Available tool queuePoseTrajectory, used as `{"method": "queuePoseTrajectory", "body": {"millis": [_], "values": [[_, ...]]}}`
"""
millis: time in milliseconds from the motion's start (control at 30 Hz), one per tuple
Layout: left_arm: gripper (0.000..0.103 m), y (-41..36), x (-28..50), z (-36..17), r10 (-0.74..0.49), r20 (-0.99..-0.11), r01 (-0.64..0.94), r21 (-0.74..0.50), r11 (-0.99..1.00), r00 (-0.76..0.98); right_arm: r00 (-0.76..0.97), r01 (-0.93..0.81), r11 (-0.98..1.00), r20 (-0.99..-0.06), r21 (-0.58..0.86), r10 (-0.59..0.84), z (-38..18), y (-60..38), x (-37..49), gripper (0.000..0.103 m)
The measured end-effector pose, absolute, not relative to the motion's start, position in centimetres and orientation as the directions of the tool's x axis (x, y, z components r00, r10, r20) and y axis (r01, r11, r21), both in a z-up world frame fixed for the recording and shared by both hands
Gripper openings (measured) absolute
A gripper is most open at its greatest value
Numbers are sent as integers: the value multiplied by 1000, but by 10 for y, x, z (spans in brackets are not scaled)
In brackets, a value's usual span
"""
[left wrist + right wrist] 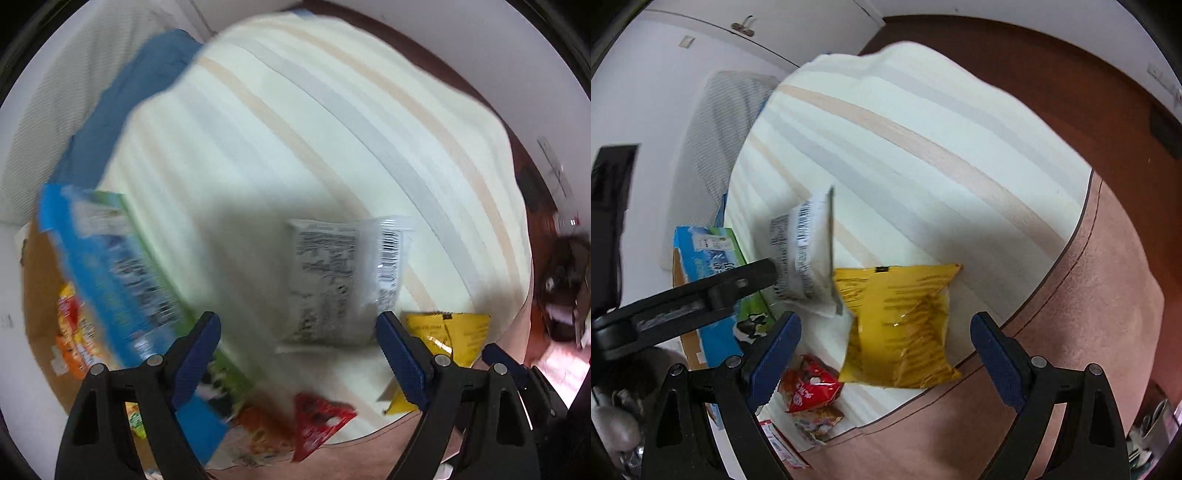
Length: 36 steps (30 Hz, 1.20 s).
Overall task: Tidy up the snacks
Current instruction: 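Grasp the white wafer packet with the left gripper while the right grasps the yellow bag, then carry the white packet and yellow bag into the box and open both grippers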
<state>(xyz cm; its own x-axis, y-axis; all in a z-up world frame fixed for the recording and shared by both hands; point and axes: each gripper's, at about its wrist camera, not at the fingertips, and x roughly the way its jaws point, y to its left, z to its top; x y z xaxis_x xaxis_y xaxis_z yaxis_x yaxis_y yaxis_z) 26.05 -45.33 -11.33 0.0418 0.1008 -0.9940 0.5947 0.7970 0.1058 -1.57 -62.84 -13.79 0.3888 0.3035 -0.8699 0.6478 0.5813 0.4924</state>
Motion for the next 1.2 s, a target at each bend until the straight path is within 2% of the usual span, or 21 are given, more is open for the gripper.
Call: {"method": "queuePoseTrajectory", "body": {"millis": [233, 367, 433, 467, 567, 733, 1000, 1200], "values": [[86, -475, 265, -146, 138, -990, 635, 93, 767, -22, 377, 645, 571, -861, 508, 341, -157, -627, -9, 95], [86, -487, 261, -154, 155, -988, 664, 118, 739, 2, 364, 646, 584, -871, 491, 329, -163, -622, -3, 94], [85, -487, 261, -154, 141, -990, 662, 121, 740, 23, 349, 645, 606, -885, 465, 308, -164, -617, -1, 83], [75, -487, 260, -154, 135, -990, 659, 123, 742, 34, 344, 643, 617, -891, 453, 296, -164, -617, 0, 80], [67, -482, 257, -149, 125, -990, 645, 133, 752, 58, 340, 633, 645, -903, 427, 264, -164, -609, 0, 65], [67, -468, 247, -137, 117, -988, 622, 154, 767, 100, 373, 617, 671, -903, 412, 212, -160, -601, -6, 55], [67, -438, 232, -100, 9, -995, 553, 61, 831, 97, 428, 587, 679, -881, 442, 203, -136, -591, -17, 53], [67, -401, 218, -36, -126, -982, 478, -43, 877, 143, 526, 517, 681, -820, 518, 224, -92, -582, -26, 53]]}}
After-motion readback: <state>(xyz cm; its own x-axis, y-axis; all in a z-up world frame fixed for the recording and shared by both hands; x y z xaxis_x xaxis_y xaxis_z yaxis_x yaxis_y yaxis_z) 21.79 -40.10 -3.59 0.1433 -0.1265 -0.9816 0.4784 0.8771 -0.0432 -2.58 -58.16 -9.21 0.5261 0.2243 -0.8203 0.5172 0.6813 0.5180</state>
